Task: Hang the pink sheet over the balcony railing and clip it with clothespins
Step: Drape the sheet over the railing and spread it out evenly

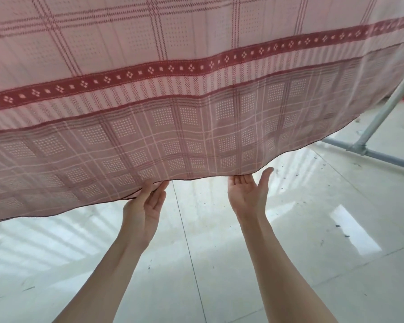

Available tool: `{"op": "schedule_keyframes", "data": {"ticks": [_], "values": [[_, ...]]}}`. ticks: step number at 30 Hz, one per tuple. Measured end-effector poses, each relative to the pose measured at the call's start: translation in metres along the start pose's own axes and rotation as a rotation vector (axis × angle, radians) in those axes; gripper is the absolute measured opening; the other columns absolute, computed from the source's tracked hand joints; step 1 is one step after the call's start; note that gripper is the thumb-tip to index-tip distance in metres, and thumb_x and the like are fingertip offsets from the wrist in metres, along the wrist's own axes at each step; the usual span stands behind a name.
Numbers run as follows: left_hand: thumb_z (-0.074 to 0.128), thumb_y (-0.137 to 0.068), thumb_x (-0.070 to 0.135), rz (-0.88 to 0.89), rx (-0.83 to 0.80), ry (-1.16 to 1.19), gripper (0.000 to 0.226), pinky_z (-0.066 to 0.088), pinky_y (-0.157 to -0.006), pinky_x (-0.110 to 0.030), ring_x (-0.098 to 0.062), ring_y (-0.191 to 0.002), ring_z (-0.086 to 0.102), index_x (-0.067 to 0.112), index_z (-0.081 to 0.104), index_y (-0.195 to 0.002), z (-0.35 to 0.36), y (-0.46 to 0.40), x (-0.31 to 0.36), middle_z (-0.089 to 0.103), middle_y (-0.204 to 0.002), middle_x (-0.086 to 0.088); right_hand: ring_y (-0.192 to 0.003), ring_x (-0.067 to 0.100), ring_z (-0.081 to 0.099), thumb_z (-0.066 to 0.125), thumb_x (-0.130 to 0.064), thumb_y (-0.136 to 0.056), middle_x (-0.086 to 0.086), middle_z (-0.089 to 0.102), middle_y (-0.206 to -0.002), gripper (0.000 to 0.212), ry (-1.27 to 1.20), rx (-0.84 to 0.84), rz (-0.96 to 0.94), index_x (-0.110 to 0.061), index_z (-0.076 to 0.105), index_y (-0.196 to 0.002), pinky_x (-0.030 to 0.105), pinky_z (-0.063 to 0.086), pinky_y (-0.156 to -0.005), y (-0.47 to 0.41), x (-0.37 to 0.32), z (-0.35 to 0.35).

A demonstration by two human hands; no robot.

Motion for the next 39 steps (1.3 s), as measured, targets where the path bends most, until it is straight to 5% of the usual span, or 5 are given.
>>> {"op": "schedule_keyframes", "data": {"ticks": [10, 15, 25, 33, 39], "values": [[0.063, -0.084, 0.02, -0.039, 0.265, 0.06, 0.004, 0.042, -0.061, -0.024, -0.014, -0.087, 0.063, 0.018, 0.059, -0.085, -0.006, -0.006, 0.005, 0.058, -0.092, 0.004, -0.095, 0.012, 0.061, 0.054, -0.013, -0.092, -0.002, 0.074, -0.08, 0.01, 0.24, 0.024, -0.017, -0.009, 0.063, -0.094, 0.028, 0.05, -0.077, -0.01, -0.02, 0.01], [0.057, -0.085, 0.016, 0.019, 0.376, -0.056, 0.005, 0.043, -0.068, -0.022, -0.01, -0.093, 0.06, 0.017, 0.057, -0.08, -0.011, -0.014, 0.012, 0.062, -0.085, 0.006, -0.096, 0.014, 0.064, 0.057, 0.002, -0.087, 0.005, 0.068, -0.098, 0.014, 0.274, 0.061, -0.051, -0.001, 0.062, -0.1, 0.029, 0.051, -0.084, -0.012, -0.028, 0.003], [0.06, -0.086, 0.019, -0.176, -0.124, -0.044, 0.011, 0.047, -0.081, -0.028, -0.011, -0.104, 0.061, 0.022, 0.065, -0.095, 0.093, -0.017, -0.069, 0.069, -0.103, 0.01, -0.08, 0.015, 0.071, 0.056, 0.007, -0.085, 0.008, 0.074, -0.082, 0.011, 0.357, 0.013, 0.006, 0.003, 0.065, -0.089, 0.025, 0.057, -0.072, -0.015, -0.026, 0.003], [0.059, -0.086, 0.015, -0.162, 0.007, -0.109, 0.009, 0.045, -0.075, -0.025, -0.01, -0.088, 0.064, 0.022, 0.064, -0.084, 0.109, -0.039, -0.088, 0.067, -0.089, 0.008, -0.103, 0.02, 0.066, 0.063, -0.037, -0.083, 0.004, 0.071, -0.102, 0.032, 0.358, -0.111, 0.119, -0.014, 0.065, -0.105, 0.037, 0.054, -0.083, -0.037, -0.066, 0.023], [0.061, -0.086, 0.013, -0.259, 0.231, -0.02, 0.005, 0.044, -0.074, -0.026, -0.012, -0.086, 0.062, 0.016, 0.061, -0.081, 0.093, -0.037, -0.074, 0.064, -0.085, 0.003, -0.126, 0.021, 0.05, 0.049, -0.019, -0.094, 0.002, 0.056, -0.133, 0.02, 0.212, 0.111, 0.013, -0.011, 0.062, -0.107, 0.04, 0.034, -0.111, -0.055, -0.108, 0.05]]}}
Point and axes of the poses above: each hand's wrist, its own y-axis away from the middle knuckle, its own z-axis out of the palm, x = y × z, the point moved 5 cm from there along -y, towards the middle knuckle
